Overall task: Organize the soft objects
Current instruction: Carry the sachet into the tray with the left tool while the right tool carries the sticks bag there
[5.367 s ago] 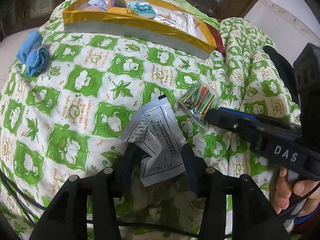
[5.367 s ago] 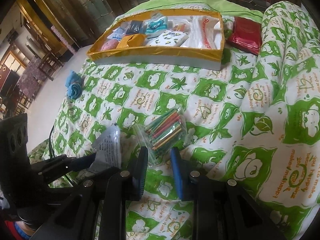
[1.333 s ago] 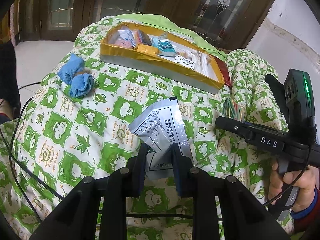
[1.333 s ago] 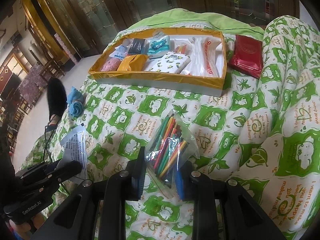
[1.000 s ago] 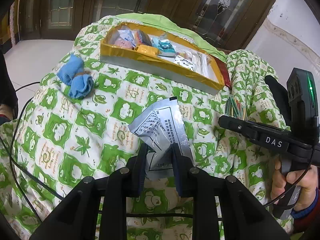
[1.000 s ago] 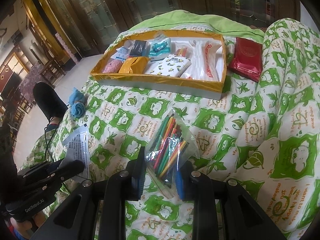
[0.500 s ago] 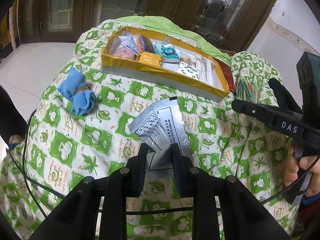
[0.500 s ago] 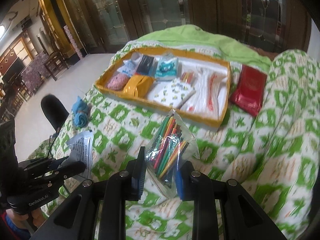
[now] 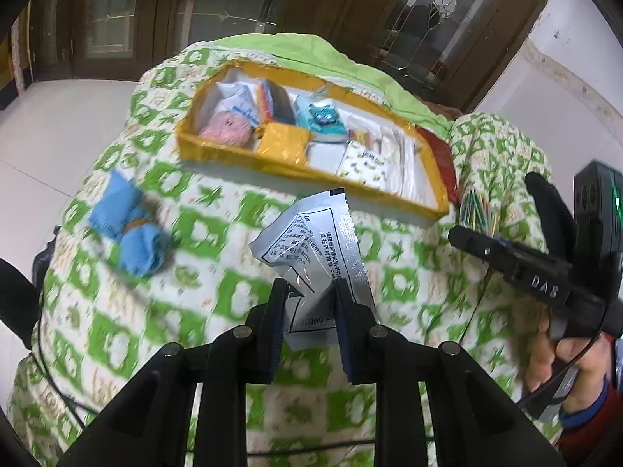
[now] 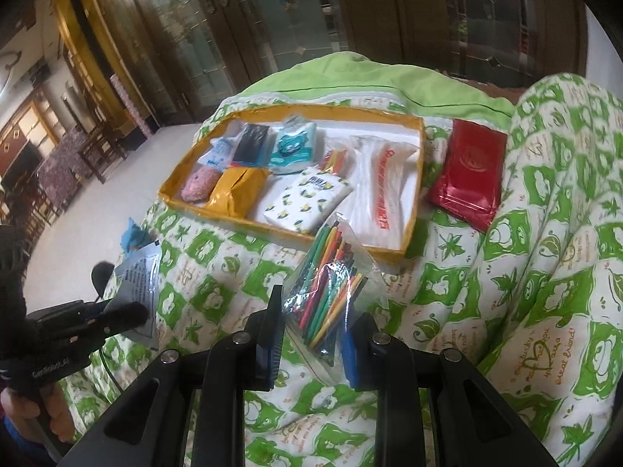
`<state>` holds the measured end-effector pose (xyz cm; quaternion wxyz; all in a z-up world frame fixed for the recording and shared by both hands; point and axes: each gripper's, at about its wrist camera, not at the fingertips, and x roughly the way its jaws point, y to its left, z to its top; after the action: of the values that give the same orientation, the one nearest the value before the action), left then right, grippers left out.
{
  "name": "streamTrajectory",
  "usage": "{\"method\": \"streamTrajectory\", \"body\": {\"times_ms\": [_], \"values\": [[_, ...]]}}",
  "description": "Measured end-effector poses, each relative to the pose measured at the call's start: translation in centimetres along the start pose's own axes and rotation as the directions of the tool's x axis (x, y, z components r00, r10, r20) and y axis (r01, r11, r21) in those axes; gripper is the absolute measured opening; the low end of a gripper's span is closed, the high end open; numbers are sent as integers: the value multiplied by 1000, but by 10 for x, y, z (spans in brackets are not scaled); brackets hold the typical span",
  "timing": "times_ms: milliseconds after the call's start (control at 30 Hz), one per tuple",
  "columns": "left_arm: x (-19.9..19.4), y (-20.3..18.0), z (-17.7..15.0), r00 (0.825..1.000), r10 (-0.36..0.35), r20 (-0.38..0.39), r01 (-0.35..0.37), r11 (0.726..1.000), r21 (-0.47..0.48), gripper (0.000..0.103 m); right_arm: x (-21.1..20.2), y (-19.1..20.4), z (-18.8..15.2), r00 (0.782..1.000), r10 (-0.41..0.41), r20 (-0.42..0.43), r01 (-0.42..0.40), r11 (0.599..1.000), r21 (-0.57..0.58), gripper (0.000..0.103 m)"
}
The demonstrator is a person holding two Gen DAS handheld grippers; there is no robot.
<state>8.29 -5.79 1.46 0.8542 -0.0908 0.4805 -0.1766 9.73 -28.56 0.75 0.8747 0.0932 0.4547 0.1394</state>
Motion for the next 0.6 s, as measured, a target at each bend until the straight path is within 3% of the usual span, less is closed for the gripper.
{"method": "streamTrajectory", "body": {"times_ms": [300, 600], "values": [[17, -17, 28, 1000, 20, -6, -19, 998, 57, 23, 1, -4, 12, 1000, 1, 10, -1, 1000, 4, 27], [25, -27, 53, 997, 80, 1, -79, 989, 128, 23, -2, 0, 53, 997, -72, 28, 74, 996, -54, 27]]}}
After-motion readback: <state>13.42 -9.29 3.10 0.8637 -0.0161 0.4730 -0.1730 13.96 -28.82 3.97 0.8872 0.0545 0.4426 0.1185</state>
